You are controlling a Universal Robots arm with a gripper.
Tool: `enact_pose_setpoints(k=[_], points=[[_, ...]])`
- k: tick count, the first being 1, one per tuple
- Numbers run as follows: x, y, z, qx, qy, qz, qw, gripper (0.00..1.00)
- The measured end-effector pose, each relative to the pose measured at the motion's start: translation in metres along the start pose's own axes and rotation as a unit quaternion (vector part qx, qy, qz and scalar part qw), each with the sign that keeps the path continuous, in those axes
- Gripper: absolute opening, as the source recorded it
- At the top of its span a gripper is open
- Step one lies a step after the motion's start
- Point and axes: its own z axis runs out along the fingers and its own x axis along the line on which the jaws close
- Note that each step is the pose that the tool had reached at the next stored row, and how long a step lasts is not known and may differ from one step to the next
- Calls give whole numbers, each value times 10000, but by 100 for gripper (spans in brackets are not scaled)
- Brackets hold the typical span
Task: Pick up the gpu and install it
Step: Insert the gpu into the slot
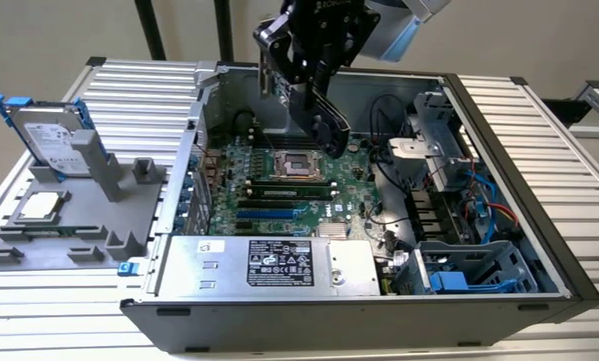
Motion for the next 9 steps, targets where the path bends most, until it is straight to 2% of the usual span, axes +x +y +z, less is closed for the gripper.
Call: enact_pose_setpoints(k=[9], points=[[-15,-9,0,-4,10,-218,9998,0]])
